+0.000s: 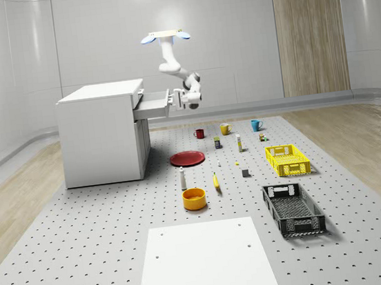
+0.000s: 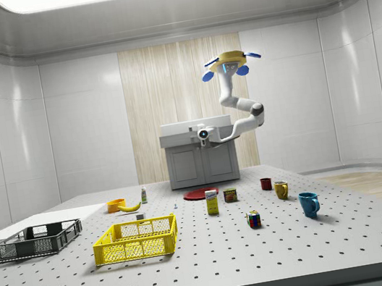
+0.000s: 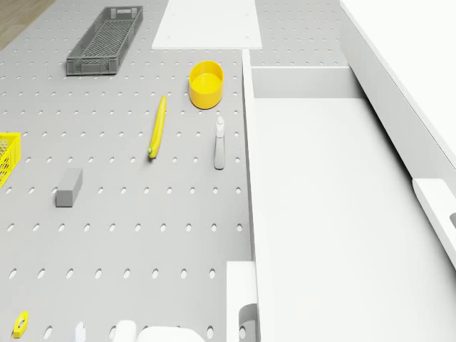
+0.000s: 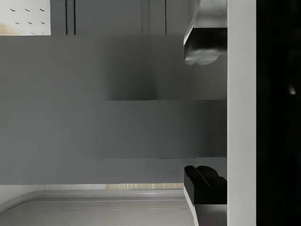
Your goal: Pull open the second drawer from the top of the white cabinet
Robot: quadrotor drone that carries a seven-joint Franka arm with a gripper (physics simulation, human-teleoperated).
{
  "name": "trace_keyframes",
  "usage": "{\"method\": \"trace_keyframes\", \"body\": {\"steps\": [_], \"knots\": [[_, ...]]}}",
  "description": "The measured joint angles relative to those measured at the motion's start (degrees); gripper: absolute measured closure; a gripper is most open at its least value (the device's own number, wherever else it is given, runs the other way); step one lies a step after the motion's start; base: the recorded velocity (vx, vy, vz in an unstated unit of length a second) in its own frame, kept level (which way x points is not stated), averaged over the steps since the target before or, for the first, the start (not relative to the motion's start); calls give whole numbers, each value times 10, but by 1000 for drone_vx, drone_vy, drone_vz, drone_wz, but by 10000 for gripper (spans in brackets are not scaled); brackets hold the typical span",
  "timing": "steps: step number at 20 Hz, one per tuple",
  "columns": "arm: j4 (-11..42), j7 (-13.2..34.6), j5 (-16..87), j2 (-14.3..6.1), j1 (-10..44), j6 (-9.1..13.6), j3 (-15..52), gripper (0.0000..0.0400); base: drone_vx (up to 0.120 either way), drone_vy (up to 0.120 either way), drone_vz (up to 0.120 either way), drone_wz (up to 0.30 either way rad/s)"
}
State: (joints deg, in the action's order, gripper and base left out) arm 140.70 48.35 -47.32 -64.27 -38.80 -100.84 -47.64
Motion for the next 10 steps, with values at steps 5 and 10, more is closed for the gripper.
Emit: {"method": "trace_keyframes", "body": {"steps": [5,10], "knots": [[1,0,2,-6,-5,-5,-1,96,0,120,0,0],[1,2,5,-10,-8,-8,-2,99,0,8,0,0]]}}
